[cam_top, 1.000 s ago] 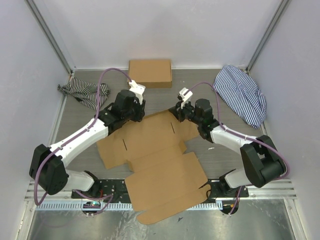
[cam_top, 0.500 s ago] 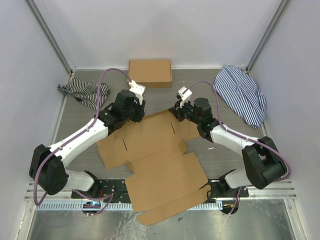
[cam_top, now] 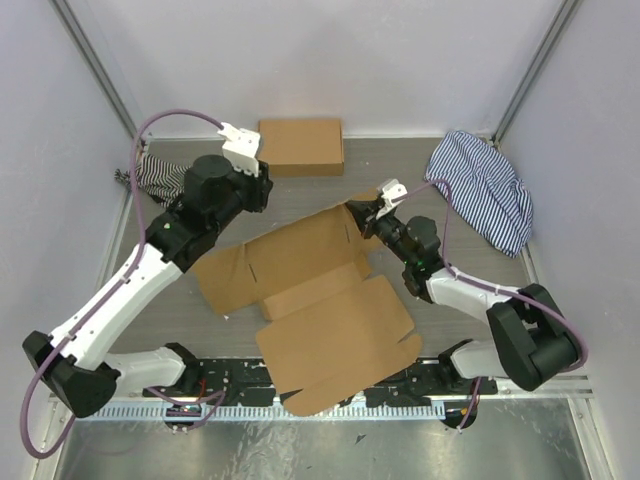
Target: Fold the paper box
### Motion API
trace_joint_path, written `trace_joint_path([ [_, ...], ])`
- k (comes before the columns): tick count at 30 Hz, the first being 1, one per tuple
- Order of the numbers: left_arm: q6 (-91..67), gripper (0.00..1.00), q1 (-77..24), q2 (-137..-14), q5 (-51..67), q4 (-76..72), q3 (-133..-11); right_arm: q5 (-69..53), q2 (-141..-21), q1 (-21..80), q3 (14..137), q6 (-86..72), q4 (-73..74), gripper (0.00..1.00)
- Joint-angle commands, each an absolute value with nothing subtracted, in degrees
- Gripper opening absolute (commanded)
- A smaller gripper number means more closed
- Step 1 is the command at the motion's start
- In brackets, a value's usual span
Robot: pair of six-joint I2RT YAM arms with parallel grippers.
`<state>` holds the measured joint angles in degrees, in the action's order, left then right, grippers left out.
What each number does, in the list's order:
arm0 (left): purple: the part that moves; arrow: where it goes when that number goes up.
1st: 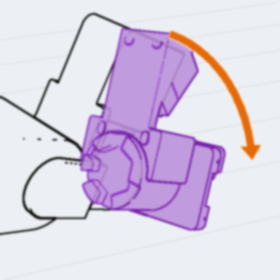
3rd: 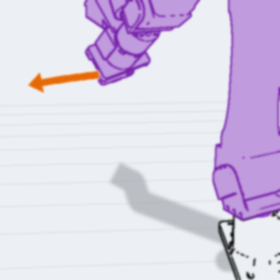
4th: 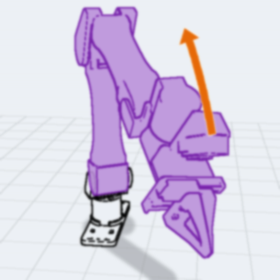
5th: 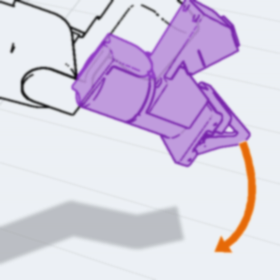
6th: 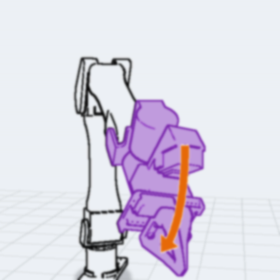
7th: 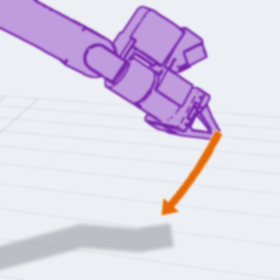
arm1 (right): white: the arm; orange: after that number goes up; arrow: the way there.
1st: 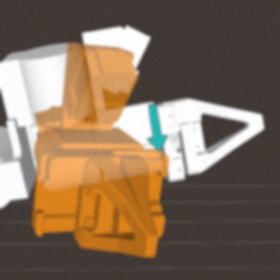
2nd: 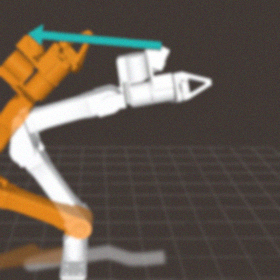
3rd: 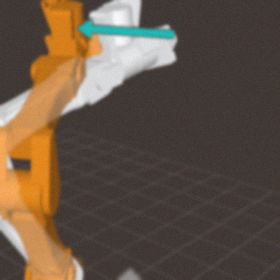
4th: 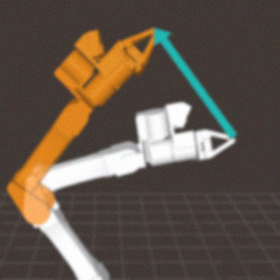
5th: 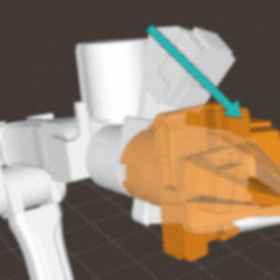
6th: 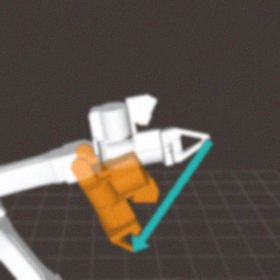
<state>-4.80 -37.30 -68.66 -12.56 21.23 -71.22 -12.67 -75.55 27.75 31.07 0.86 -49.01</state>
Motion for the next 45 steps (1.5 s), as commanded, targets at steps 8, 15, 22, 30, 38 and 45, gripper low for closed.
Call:
trace_joint_path([
  [8, 1.1, 0.44, -37.6, -73.7, -15.3, 19.6, -75.1, -7.3, -84.8, 27.8, 22.4, -6.9, -91.6, 0.01],
  [15, -5.2, 0.41, -37.9, -78.9, -10.2, 18.3, -71.5, -7.8, -83.1, 27.8, 18.5, -7.1, -89.3, 0.02],
  [22, -6.7, 0.4, -40.9, -83.4, -13.4, 18.9, -71.2, -8.7, -79.5, 27.8, 17.0, -6.9, -84.3, 0.04],
  [30, -6.8, 0.4, -45.2, -86.5, -17.7, 18.7, -70.4, -9.3, -76.3, 27.8, 14.6, -6.7, -83.2, 0.05],
  [38, -8.0, 0.4, -46.3, -87.6, -17.4, 19.4, -70.0, -9.3, -71.8, 27.8, 13.7, -6.3, -76.6, 0.13],
  [45, -8.9, 0.4, -47.5, -88.0, -17.1, 19.5, -69.7, -10.4, -68.1, 27.8, 14.8, -6.2, -68.7, 0.27],
])
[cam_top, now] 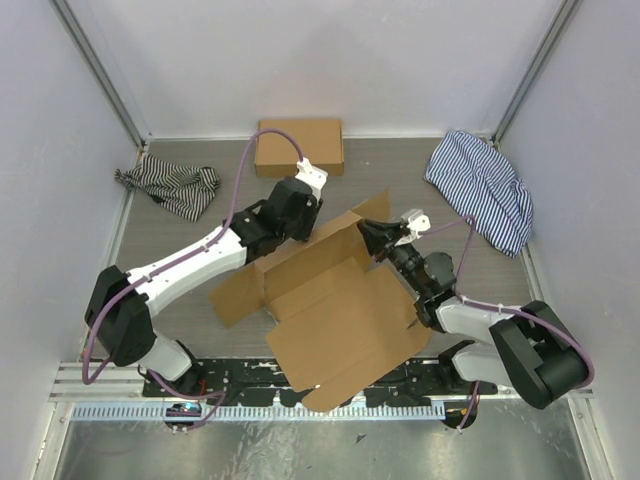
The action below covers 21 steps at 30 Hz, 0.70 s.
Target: Fold the paper box
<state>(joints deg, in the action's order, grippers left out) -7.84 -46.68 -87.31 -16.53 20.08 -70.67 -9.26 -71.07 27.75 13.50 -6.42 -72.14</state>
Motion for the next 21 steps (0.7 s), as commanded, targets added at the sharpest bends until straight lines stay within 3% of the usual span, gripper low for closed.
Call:
trace_joint_path([
  [1, -9.0, 0.4, -47.7, -88.0, -17.1, 19.6, -69.7, -10.4, -67.6, 27.8, 15.0, -6.1, -67.7, 0.28],
  [7, -10.1, 0.4, -48.5, -88.4, -17.4, 19.9, -69.3, -10.7, -62.9, 27.8, 17.7, -5.1, -55.7, 0.39],
  [13, -10.6, 0.4, -48.8, -89.3, -18.1, 20.5, -69.8, -4.6, -57.8, 27.8, 25.8, -2.5, -31.0, 0.45],
  [17, -11.0, 0.4, -49.0, -90.7, -18.3, 22.6, -71.9, 0.9, -59.5, 27.8, 36.2, -3.0, -10.0, 0.47],
  [21, -11.2, 0.39, -49.1, -92.3, -18.2, 23.8, -73.4, 1.2, -62.4, 27.8, 41.8, -4.8, -1.8, 0.49],
])
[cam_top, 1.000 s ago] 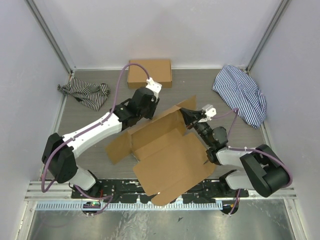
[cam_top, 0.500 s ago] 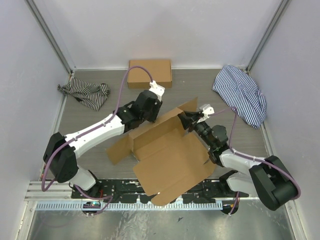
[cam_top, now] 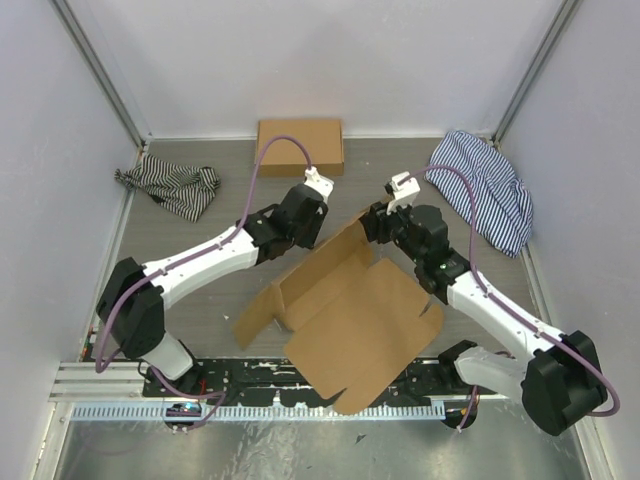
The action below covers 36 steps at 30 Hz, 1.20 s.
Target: Fold the paper box
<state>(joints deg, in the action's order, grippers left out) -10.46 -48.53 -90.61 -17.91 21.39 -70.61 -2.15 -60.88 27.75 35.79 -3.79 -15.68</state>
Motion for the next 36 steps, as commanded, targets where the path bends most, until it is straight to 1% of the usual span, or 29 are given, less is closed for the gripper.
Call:
trace_joint_path([
  [1, -11.3, 0.39, -49.2, -92.6, -18.1, 23.9, -73.6, 0.9, -62.5, 27.8, 42.0, -5.1, -1.4, 0.49],
  [7, -11.5, 0.39, -49.4, -93.0, -18.3, 24.5, -74.1, -1.2, -62.9, 27.8, 41.9, -6.3, -1.1, 0.54],
  [9, -11.5, 0.39, -49.5, -92.8, -18.3, 24.3, -74.0, -2.2, -62.5, 27.8, 41.7, -6.4, -1.2, 0.64],
  [10, -11.5, 0.39, -49.5, -92.8, -18.3, 24.3, -74.0, -2.5, -62.2, 27.8, 41.7, -6.4, -1.3, 0.67],
  [12, -11.4, 0.39, -49.6, -92.8, -18.5, 24.4, -74.1, -2.8, -61.6, 27.8, 41.8, -6.6, -1.0, 0.68],
  [24, -11.1, 0.39, -49.6, -94.5, -19.4, 26.2, -75.8, 3.2, -57.8, 27.8, 46.6, -4.2, 7.6, 0.69],
  [29, -11.0, 0.38, -49.6, -94.7, -20.2, 27.0, -76.2, 10.2, -56.1, 26.8, 47.1, -5.6, 8.3, 0.69],
  [31, -11.0, 0.38, -49.5, -94.5, -20.7, 27.0, -76.1, 11.9, -55.7, 24.0, 47.2, -8.2, 7.5, 0.69],
  [33, -10.8, 0.38, -49.5, -94.4, -21.2, 27.1, -76.0, 10.8, -57.1, 18.9, 47.9, -11.0, 6.3, 0.67],
  [36, -10.5, 0.36, -49.5, -94.6, -21.6, 27.4, -76.3, 6.1, -62.2, 10.2, 50.3, -15.2, 3.9, 0.6],
])
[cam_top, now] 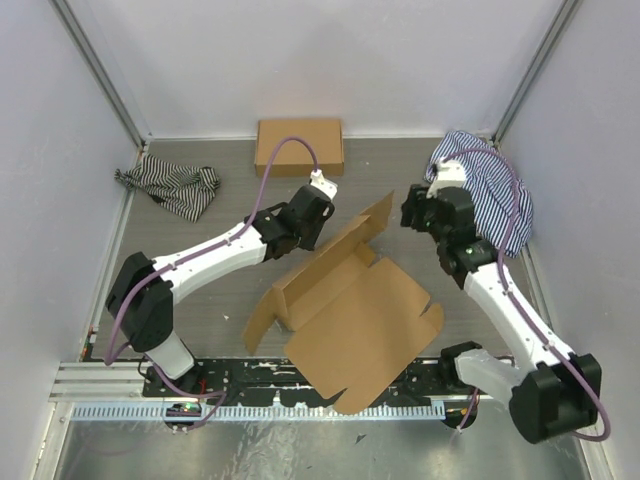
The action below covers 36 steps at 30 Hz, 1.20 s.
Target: Fold the paper box
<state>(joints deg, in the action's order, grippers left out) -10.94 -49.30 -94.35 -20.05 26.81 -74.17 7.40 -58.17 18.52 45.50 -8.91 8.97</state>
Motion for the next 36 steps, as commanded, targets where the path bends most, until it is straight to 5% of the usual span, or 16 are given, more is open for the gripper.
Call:
trace_joint_path([
  [1, -10.5, 0.36, -49.5, -94.8, -21.6, 27.7, -76.7, 4.9, -64.7, 8.0, 51.1, -16.2, 2.8, 0.57],
  [18, -10.9, 0.35, -49.6, -95.9, -22.2, 31.8, -79.5, -19.3, -97.6, 1.8, 60.8, -18.6, -12.5, 0.42],
  [36, -13.4, 0.34, -49.8, -99.8, -24.5, 37.4, -83.6, -27.5, -92.3, 2.8, 53.7, -18.0, -12.0, 0.4],
])
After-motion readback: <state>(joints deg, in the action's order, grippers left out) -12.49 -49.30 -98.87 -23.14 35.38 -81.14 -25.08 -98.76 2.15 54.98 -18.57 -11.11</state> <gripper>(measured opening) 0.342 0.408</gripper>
